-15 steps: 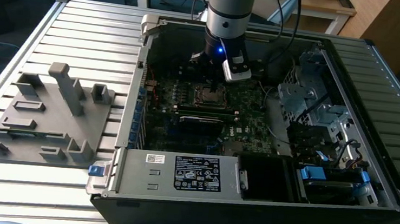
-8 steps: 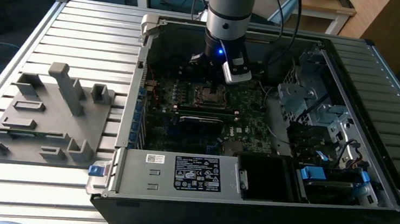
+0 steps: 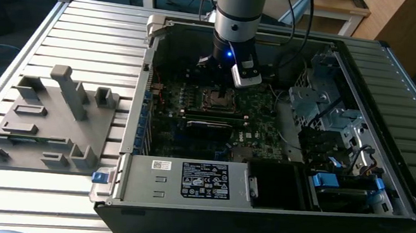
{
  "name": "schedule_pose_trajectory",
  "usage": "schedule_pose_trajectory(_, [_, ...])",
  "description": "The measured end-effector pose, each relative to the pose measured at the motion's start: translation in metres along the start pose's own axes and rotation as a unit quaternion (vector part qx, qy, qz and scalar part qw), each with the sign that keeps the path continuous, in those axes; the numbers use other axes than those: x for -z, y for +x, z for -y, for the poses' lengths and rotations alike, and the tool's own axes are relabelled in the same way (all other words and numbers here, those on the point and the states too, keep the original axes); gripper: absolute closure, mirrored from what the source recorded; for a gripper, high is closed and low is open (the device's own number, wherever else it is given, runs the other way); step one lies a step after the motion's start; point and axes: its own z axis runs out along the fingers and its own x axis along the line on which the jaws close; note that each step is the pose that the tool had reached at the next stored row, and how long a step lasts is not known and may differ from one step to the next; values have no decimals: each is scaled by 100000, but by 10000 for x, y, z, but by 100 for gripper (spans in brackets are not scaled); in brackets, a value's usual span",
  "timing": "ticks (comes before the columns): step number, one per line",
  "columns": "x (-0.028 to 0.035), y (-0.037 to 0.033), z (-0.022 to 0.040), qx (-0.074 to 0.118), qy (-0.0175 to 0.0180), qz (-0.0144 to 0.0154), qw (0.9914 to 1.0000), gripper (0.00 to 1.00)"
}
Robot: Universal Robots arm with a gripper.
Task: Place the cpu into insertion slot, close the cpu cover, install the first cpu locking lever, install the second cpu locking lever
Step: 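Install the second cpu locking lever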
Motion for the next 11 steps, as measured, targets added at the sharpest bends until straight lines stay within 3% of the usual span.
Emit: schedule_pose_trajectory(11, [4, -3, 17, 2, 2, -3, 100000, 90])
